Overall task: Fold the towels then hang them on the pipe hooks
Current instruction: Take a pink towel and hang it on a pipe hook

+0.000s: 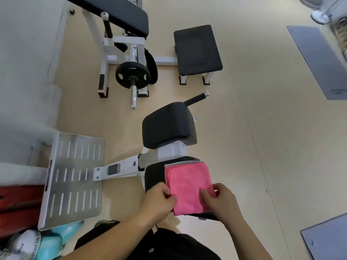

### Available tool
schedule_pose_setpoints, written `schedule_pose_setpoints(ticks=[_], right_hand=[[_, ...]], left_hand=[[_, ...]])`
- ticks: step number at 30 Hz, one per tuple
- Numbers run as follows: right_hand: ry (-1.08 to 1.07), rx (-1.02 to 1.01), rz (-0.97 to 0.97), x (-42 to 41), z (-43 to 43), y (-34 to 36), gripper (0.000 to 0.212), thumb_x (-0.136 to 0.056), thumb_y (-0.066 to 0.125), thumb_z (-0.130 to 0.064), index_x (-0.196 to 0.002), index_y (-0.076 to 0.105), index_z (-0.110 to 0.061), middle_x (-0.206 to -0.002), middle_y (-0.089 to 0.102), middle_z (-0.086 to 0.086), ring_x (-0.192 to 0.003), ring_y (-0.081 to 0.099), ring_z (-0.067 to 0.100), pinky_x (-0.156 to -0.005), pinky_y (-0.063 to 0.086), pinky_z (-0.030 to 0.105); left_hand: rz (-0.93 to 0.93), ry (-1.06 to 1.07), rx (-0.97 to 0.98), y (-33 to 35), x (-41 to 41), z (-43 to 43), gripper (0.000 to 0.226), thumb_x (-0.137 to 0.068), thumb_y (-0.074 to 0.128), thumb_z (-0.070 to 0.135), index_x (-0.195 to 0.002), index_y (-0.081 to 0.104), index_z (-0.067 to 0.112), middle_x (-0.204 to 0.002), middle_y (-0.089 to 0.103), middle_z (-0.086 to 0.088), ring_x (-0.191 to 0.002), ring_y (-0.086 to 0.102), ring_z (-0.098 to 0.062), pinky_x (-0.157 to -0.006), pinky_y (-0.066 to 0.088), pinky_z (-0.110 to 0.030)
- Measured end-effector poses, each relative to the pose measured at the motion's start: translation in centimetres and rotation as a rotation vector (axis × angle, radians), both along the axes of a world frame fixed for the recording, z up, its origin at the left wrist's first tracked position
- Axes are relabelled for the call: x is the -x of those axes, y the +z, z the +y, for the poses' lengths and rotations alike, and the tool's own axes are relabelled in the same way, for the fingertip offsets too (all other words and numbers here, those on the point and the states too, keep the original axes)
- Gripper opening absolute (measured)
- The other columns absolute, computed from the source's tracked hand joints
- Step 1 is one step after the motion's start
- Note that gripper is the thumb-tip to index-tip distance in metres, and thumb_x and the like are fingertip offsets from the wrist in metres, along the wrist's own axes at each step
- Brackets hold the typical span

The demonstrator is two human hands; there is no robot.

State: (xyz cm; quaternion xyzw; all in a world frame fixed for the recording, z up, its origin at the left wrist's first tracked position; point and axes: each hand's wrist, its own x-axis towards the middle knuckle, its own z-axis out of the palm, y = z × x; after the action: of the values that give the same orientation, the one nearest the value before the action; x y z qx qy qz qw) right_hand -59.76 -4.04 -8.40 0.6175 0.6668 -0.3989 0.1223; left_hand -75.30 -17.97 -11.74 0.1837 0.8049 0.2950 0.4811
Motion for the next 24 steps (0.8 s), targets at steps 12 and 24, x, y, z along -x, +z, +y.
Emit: schedule_pose_setpoints(ticks=[12, 24], right_hand=[[-0.167, 0.120, 0.366, 2.2, -0.4, 6.6, 0.024, -0.084, 0.070, -0.003, -0.072, 0.049, -0.002, -0.070, 0.048, 0.005, -0.053, 0.049, 0.012, -0.045, 0.045, 0.020], [0.626, -0.003, 0.604, 14.6, -0.6, 14.7, 0.025, -0.085, 0.067, -0.005, -0.087, 0.047, -0.020, -0.070, 0.061, 0.008, -0.056, 0.047, 0.015, -0.052, 0.042, 0.032]], left_hand=[[-0.187, 0.125, -0.021, 0.7, 0.1, 0.3, 0.015, -0.096, 0.064, 0.027, -0.092, 0.064, 0.013, -0.086, 0.069, -0.012, -0.071, 0.072, -0.027, -0.069, 0.061, -0.045], [0.716, -0.254, -0.553, 15.4, 11.6, -2.5, 0.076, -0.077, 0.080, 0.014, -0.146, 0.048, 0.024, -0.148, 0.048, 0.009, -0.142, 0.040, -0.009, -0.119, 0.031, -0.020]])
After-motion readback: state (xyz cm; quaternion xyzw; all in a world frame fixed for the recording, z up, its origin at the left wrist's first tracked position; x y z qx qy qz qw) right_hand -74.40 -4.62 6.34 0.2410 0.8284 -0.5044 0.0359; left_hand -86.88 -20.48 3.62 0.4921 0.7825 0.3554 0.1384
